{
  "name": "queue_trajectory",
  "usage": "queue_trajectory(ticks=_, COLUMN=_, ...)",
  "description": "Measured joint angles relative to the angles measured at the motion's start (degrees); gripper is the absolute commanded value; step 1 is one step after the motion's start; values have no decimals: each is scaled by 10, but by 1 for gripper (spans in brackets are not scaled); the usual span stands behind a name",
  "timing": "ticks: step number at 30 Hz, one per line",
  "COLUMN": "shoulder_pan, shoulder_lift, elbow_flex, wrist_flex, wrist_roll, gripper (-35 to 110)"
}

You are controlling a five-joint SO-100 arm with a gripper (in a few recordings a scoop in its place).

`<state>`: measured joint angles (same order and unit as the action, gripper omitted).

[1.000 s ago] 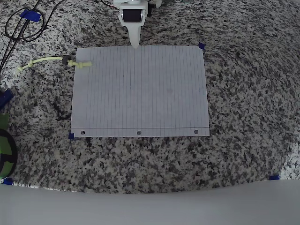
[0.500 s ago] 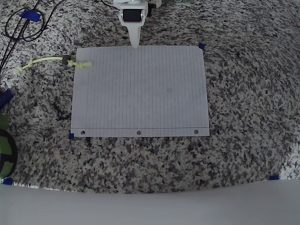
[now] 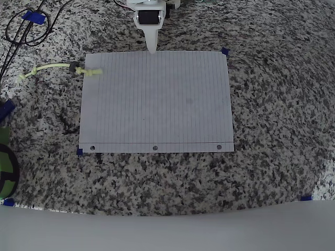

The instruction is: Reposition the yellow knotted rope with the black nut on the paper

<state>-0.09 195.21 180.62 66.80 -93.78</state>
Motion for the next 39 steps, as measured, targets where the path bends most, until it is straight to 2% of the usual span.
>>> queue_trajectory(ticks=7, shoulder_pan=1, shoulder_lift=0, elbow_flex=0, wrist_flex=4, wrist_roll=0, gripper=0)
queue_trajectory(ticks=14, shoulder_pan=33, shoulder_lift=-14, elbow_flex=-40, wrist_flex=-65, wrist_roll=0, gripper=0)
queue_trajectory(ticks=24, shoulder_pan=85, shoulder_lift=-134, elbow_flex=-163, wrist_flex=-142, wrist_roll=15, gripper=0)
queue_trajectory(ticks=30, shoulder_pan=108, shoulder_lift=-223, elbow_flex=-200, wrist_flex=-200, wrist_roll=169, gripper=0)
queue_trajectory(ticks=39, shoulder_pan=163, shoulder_lift=-306, elbow_flex=-225, wrist_flex=-214, wrist_roll=451, gripper=0)
